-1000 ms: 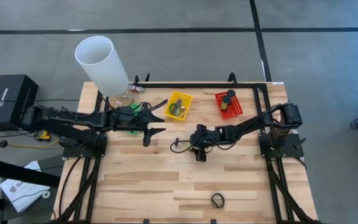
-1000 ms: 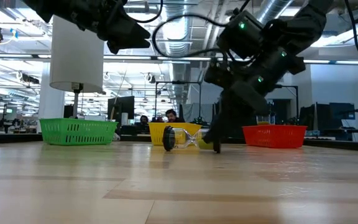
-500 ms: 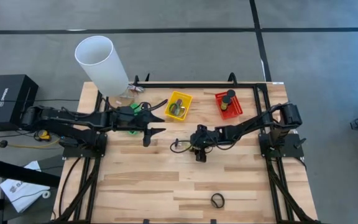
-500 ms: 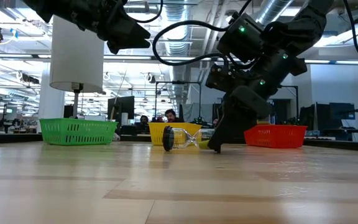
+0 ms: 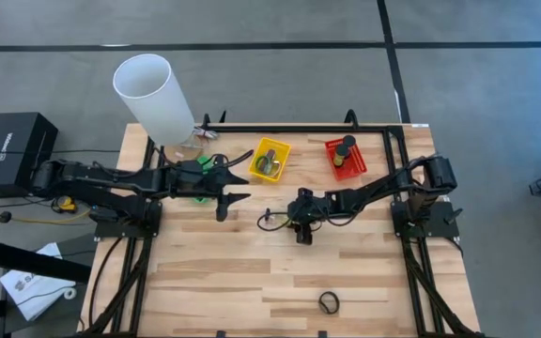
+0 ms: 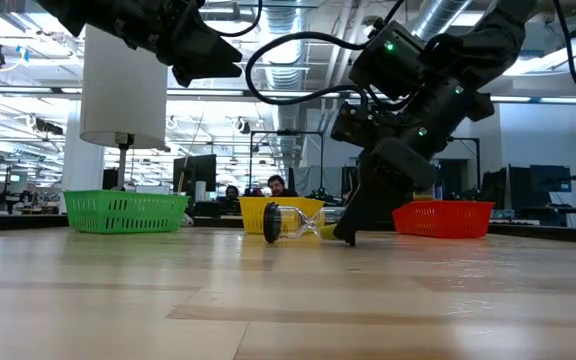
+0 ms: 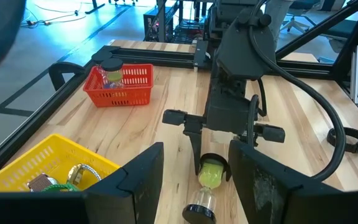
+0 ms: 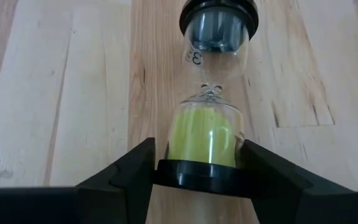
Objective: Pick & Place Office items
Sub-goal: Put the yellow hourglass into the red bin
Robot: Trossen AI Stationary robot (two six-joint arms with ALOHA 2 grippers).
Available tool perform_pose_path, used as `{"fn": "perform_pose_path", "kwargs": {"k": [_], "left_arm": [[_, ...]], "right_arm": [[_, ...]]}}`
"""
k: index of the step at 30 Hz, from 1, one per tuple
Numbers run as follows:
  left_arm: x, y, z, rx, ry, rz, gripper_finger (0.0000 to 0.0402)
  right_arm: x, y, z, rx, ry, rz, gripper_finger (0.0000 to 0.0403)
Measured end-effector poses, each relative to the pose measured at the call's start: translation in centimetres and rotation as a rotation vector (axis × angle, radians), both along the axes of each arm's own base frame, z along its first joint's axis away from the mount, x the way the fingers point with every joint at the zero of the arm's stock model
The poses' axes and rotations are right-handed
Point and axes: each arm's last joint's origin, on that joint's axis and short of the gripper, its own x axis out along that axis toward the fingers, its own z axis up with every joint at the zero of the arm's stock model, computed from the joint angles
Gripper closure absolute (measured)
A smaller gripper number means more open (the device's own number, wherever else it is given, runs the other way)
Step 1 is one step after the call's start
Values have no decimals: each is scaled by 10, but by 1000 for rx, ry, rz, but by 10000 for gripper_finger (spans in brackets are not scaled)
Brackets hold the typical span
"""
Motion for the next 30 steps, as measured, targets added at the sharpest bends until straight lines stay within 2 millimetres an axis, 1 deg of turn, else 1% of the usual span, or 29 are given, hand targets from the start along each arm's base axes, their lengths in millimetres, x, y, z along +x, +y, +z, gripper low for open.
{"fn": "perform_pose_path", "kwargs": {"k": [2, 6, 9, 11, 14, 17, 20, 23, 26, 30], "left_arm": [[0, 0, 0, 0, 0, 0, 224], [0, 0, 0, 0, 0, 0, 224], [0, 0, 0, 0, 0, 0, 224], [0, 0, 0, 0, 0, 0, 224], [0, 0, 0, 0, -1, 0, 224], [0, 0, 0, 0, -2, 0, 224], [0, 0, 0, 0, -2, 0, 224], [0, 0, 0, 0, -1, 0, 224], [0, 0, 0, 0, -1, 0, 224], [0, 0, 0, 0, -1, 0, 224]], "right_arm": [[-1, 0, 0, -2, 9, 2, 201], [-5, 0, 1, -28, 55, 27, 187], [-10, -1, 10, -41, 120, 42, 195], [-12, -1, 21, -49, 169, 53, 203], [-17, -3, 44, -92, 234, 66, 203], [-26, -5, 61, -134, 332, 66, 203], [-34, -7, 85, -154, 389, 62, 197], [-50, -11, 101, -180, 531, 57, 194], [-68, -18, 116, -226, 695, 32, 201], [-88, -33, 127, -303, 946, -3, 200]]}}
